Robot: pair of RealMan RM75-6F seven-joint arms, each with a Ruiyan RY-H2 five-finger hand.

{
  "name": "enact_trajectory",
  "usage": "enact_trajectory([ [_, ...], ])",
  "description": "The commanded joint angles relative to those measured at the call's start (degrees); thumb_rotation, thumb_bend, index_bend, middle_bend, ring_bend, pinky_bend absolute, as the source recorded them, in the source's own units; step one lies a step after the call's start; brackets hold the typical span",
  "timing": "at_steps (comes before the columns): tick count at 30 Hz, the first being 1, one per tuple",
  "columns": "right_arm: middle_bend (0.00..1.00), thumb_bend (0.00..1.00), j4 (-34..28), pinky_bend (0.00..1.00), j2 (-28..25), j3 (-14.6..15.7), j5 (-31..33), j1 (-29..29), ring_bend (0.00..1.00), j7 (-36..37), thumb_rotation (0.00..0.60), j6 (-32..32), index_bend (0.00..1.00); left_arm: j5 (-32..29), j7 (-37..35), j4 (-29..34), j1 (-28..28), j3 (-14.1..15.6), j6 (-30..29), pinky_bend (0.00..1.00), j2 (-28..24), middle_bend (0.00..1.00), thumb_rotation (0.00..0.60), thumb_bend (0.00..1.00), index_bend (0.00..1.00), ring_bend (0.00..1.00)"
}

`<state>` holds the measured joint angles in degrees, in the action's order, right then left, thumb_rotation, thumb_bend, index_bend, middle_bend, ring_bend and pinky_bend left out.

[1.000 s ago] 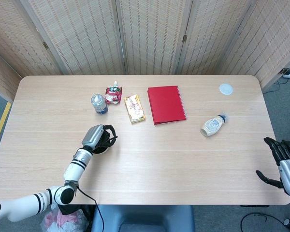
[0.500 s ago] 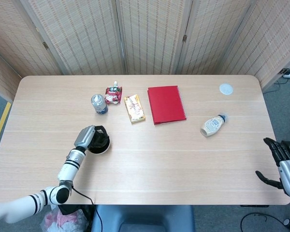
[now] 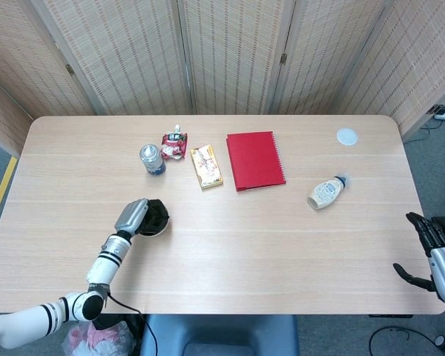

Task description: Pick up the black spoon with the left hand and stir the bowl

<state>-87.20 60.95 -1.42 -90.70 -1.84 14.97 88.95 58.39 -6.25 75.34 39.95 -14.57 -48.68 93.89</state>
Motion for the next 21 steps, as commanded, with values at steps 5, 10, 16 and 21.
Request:
enact_trajectory([
  [5, 0.09, 0.13, 0.15, 0.08, -0.03, -0.02, 0.23, 0.42, 0.14, 0.37, 0.6, 0.44, 0.0, -1.13, 1.04, -2.19, 1.94, -1.42, 1.04, 1.0, 2.12, 0.94, 0.6, 0.51, 0.7, 0.88],
  [10, 0.09, 0.13, 0.36, 0.08, 0.13, -0.02, 0.31, 0.52, 0.14, 0.47, 0.6, 0.42, 0.0, -2.29, 1.69, -4.69, 3.01, -2.06, 2.0, 1.0, 3.35, 0.94, 0.6, 0.51, 0.7, 0.88],
  [16, 0.09, 0.13, 0.51, 0.08, 0.21, -0.18, 0.49, 0.44, 0.14, 0.56, 0.6, 0.22, 0.0, -3.21, 1.78, -6.09, 2.73, -2.29, 2.09, 1.0, 3.2, 0.94, 0.6, 0.51, 0.7, 0.88],
  [21, 0.09, 0.13, 0.54, 0.08, 0.34, -0.21, 0.34, 0.13, 0.14, 0.45, 0.6, -0.22, 0.0, -2.53, 1.62, -3.9, 1.42, -1.34, 1.85, 1.0, 1.22, 0.94, 0.6, 0.51, 0.7, 0.88],
])
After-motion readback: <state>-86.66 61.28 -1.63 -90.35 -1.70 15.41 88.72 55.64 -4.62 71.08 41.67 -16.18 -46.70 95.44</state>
